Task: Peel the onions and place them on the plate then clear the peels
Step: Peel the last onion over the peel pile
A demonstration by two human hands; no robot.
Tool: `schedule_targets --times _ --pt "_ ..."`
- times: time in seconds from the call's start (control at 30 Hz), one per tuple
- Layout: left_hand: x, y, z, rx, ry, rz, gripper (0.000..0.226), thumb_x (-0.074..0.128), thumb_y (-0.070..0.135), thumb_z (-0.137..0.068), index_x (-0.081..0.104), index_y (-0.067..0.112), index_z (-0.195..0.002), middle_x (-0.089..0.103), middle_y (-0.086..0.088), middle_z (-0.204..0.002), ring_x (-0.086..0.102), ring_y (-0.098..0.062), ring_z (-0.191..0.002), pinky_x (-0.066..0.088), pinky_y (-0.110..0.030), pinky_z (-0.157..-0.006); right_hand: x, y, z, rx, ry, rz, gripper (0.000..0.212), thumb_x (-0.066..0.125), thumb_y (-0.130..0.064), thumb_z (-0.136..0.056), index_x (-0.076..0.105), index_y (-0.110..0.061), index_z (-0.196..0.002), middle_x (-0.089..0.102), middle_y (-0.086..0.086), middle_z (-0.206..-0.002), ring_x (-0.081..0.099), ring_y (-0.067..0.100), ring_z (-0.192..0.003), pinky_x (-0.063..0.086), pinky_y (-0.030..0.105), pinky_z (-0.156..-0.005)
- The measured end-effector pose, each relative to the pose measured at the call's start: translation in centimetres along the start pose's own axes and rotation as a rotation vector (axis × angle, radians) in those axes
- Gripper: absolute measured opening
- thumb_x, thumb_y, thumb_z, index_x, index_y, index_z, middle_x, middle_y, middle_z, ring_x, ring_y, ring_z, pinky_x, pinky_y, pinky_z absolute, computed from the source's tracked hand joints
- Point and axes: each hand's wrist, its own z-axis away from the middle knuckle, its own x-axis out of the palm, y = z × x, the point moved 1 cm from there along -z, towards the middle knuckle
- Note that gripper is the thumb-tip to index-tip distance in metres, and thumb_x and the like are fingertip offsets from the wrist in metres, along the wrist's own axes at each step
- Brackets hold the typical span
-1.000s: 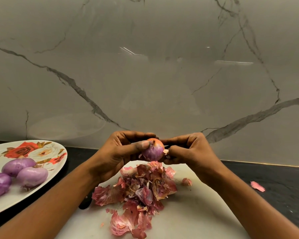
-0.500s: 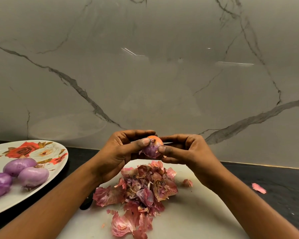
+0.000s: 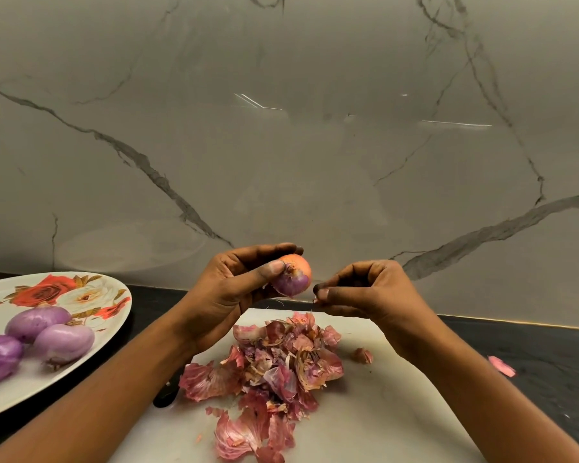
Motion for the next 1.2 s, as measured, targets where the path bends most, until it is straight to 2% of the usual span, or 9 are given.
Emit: schedule_targets --times 0.13,0.3,0.43,0.57,0.67,0.8,0.9,1.07,1.2 --pt "0.1 0.0 0.1 -0.013 -0.048 -0.038 0.039 0.06 0.013 -0.097 0.068 0.007 -0.134 0.071 -0.005 -0.137 0.067 -0.029 -0.127 0.059 -0.041 -0.103 0.2 -0.1 0.2 0.011 -0.069 0.005 0.029 0.082 0.007 -0.08 0.077 -0.002 -0.107 0.081 0.015 -0.099 0.08 0.032 -0.094 0.066 0.037 -0.085" --pt "0.3 0.0 0.3 -0.033 -0.09 -0.053 0.038 0.062 0.01 -0.096 0.065 0.002 -0.133 0.072 -0.011 -0.134 0.068 -0.03 -0.125 0.062 -0.038 -0.095 0.5 -0.6 0.3 0.013 -0.111 -0.082 0.047 0.083 -0.022 -0.077 0.073 -0.008 -0.121 0.08 0.018 -0.104 0.079 0.037 -0.094 0.066 0.039 -0.084" --pt "0.4 -0.1 0.4 -0.037 -0.074 -0.105 0.041 0.072 0.012 -0.086 0.067 0.002 -0.126 0.075 -0.013 -0.125 0.073 -0.031 -0.115 0.063 -0.036 -0.091 0.7 -0.4 0.4 -0.002 -0.112 -0.012 0.046 0.083 -0.028 -0.079 0.074 -0.009 -0.12 0.081 0.015 -0.102 0.079 0.035 -0.091 0.065 0.044 -0.087" --pt "0.3 -0.3 0.3 -0.043 -0.041 -0.161 0.041 0.076 0.015 -0.081 0.072 0.004 -0.121 0.077 -0.012 -0.119 0.075 -0.032 -0.109 0.064 -0.037 -0.088 0.9 -0.3 0.6 -0.041 -0.109 0.057 0.033 0.082 -0.019 -0.086 0.076 -0.009 -0.117 0.082 0.011 -0.1 0.08 0.031 -0.09 0.066 0.041 -0.084" --pt "0.2 -0.5 0.3 -0.044 -0.021 -0.174 0.041 0.077 0.015 -0.08 0.074 0.003 -0.119 0.078 -0.012 -0.117 0.076 -0.032 -0.107 0.064 -0.037 -0.087 1.1 -0.2 0.7 -0.081 -0.103 0.092 0.032 0.082 -0.018 -0.085 0.078 -0.012 -0.116 0.082 0.008 -0.099 0.081 0.029 -0.089 0.067 0.042 -0.083" --pt "0.0 -0.6 0.2 -0.047 -0.009 -0.193 0.039 0.077 0.015 -0.082 0.075 0.003 -0.12 0.078 -0.014 -0.117 0.076 -0.033 -0.108 0.064 -0.04 -0.088 1.3 -0.1 0.7 -0.149 -0.089 0.162 0.026 0.079 -0.007 -0.091 0.079 -0.015 -0.116 0.083 0.005 -0.097 0.081 0.025 -0.087 0.067 0.038 -0.078" --pt "0.1 -0.6 0.3 -0.05 -0.019 -0.219 0.039 0.078 0.016 -0.082 0.076 0.005 -0.119 0.078 -0.013 -0.117 0.075 -0.033 -0.109 0.064 -0.041 -0.09 1.4 0.0 0.8 -0.167 -0.084 0.197 0.027 0.077 -0.004 -0.091 0.079 -0.018 -0.113 0.083 0.003 -0.096 0.081 0.023 -0.086 0.067 0.036 -0.076" --pt "0.2 -0.4 0.3 -0.052 0.018 -0.137 0.036 0.076 0.014 -0.08 0.077 0.002 -0.114 0.079 -0.016 -0.113 0.076 -0.033 -0.105 0.065 -0.036 -0.082 1.4 0.2 0.5 -0.191 -0.038 0.206 0.033 0.068 0.005 -0.093 0.08 -0.02 -0.11 0.083 0.002 -0.093 0.08 0.023 -0.082 0.066 0.031 -0.075" --pt "0.2 -0.3 0.2 -0.049 0.027 -0.146 0.036 0.076 0.013 -0.081 0.076 0.001 -0.114 0.079 -0.015 -0.113 0.077 -0.032 -0.104 0.065 -0.034 -0.081 1.3 0.2 0.4 -0.158 -0.061 0.173 0.032 0.064 0.004 -0.096 0.079 -0.016 -0.115 0.083 0.004 -0.097 0.081 0.024 -0.088 0.066 0.034 -0.079"
